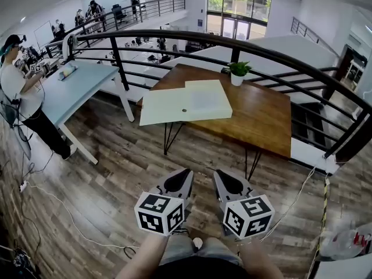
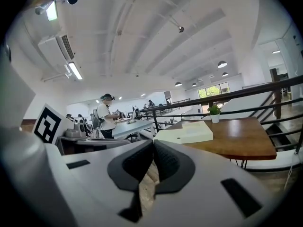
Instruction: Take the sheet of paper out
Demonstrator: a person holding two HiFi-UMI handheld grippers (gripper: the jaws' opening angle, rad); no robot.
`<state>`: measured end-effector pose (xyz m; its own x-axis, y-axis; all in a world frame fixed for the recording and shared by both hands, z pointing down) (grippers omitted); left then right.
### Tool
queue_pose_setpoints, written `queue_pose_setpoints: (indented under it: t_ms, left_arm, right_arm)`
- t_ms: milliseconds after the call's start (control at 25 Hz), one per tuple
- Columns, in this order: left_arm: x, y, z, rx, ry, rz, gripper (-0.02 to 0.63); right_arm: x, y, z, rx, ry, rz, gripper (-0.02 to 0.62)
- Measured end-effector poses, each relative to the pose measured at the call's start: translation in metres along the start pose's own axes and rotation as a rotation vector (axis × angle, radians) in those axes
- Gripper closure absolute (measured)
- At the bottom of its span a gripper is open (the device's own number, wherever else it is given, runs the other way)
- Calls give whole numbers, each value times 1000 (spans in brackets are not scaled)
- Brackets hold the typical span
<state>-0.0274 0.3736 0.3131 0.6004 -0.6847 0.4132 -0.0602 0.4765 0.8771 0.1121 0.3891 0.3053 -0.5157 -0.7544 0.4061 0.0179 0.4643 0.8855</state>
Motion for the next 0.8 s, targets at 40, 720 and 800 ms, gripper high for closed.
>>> queue_pose_setpoints:
  t_ms: [40,720,800]
  left_arm:
    - [1,1,-1,-17,3,-5,581]
    - [66,-13,44,-54,23,57,581]
    - [80,-25,62,-53,26,58,581]
  right_arm:
    - [-1,1,-1,5,-9,-3,569]
    - [67,-6,-47,14,-42,48,569]
    - [88,-17,-54,4,-31,59,569]
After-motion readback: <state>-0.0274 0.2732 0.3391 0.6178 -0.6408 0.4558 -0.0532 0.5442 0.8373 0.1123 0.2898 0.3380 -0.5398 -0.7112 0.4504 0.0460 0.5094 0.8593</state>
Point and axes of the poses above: the fingertips, and each gripper's own axes: x forward along the fingers, z to its left, y out of its underside, the point moved 6 cm from there along -x, backward along the fingers, and after that the axes turned 11 degrees about z, right-handed, at the moved point
